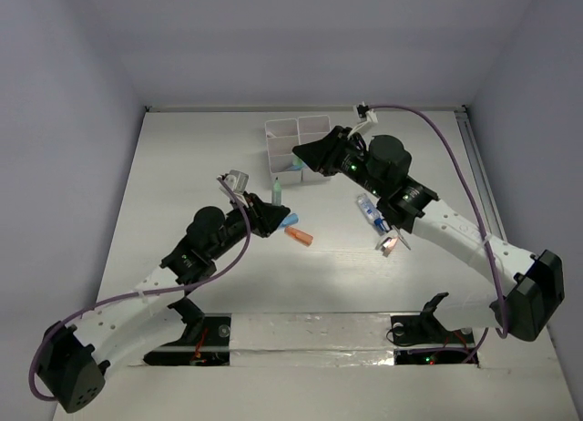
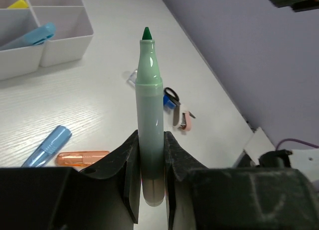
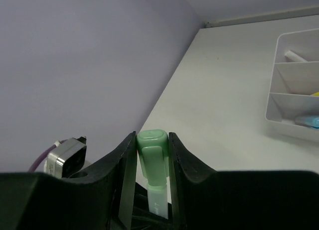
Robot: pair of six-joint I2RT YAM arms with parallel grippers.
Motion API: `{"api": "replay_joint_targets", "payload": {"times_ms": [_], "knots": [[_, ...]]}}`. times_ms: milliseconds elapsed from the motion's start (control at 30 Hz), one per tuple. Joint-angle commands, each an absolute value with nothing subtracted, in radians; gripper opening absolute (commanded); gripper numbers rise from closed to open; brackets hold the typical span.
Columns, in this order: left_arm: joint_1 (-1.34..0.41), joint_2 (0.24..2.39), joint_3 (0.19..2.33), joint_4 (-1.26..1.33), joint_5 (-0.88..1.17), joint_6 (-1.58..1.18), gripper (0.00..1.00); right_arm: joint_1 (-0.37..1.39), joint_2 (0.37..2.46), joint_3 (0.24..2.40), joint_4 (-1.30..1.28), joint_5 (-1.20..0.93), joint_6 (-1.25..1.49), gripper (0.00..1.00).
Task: Sort the stationery into containers
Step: Close the pen cap on the pen.
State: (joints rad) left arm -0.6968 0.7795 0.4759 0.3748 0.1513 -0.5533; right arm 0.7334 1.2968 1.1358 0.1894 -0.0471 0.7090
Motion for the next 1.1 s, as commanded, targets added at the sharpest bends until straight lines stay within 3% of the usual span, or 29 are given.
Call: {"api": "replay_joint_targets", "payload": {"times_ms": [0, 1067], "knots": [[-0.719, 0.795, 0.469, 0.515, 0.009, -0.486, 0.0, 0.732, 1.313, 1.167, 0.193, -0.006, 0.729, 0.0], [-0.782, 0.919, 0.509, 0.62, -0.015, -0.374, 0.0, 0.825, 1.448, 1.338, 0.057, 0.147, 0.6, 0.0]]}}
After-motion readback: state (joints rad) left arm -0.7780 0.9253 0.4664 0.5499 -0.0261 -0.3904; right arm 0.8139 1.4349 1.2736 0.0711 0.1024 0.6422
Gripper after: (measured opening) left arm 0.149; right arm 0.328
